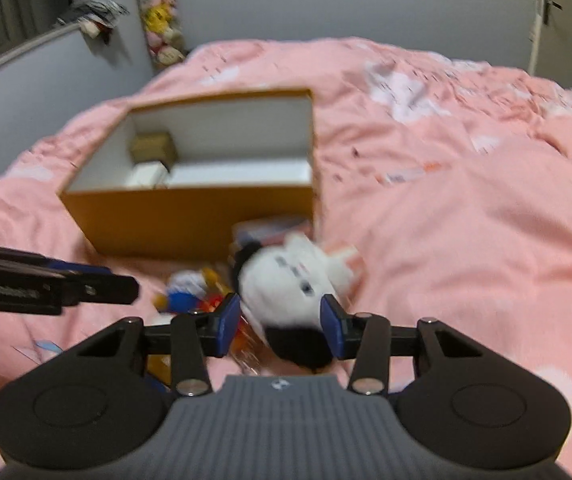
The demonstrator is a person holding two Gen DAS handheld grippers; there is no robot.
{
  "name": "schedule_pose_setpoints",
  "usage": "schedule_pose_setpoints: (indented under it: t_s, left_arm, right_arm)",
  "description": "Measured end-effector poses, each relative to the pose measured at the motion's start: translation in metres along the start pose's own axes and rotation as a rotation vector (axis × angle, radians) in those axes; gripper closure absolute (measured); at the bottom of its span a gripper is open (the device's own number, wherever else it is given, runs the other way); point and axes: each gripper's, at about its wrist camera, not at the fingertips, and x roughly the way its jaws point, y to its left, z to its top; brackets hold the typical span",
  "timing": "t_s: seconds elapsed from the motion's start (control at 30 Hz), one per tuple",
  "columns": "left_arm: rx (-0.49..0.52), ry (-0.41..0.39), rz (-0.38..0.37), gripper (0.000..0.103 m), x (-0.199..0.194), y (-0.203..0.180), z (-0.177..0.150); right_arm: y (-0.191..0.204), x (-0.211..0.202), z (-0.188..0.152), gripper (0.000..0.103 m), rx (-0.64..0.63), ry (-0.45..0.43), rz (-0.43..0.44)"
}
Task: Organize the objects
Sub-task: 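Grasp the Donald Duck plush with the left gripper while the right gripper grasps the white dog plush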
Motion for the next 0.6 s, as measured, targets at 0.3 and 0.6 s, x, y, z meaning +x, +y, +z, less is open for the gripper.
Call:
schedule_pose_setpoints:
  t_s: [0.3,0.6]
  left_arm:
    - [-0.001,0.069,-0.005,0.047,0.018,0.000,-0.012]
    - [-0.027,0.121,0.059,0.047,0.038,0.009,-0.016]
  right_arm:
    - [-0.008,0.029,-0.016,0.051,0.060,0.197,0.027]
    - [-0.020,0.056,-0.026,0.043,0.176,0.313,0.124]
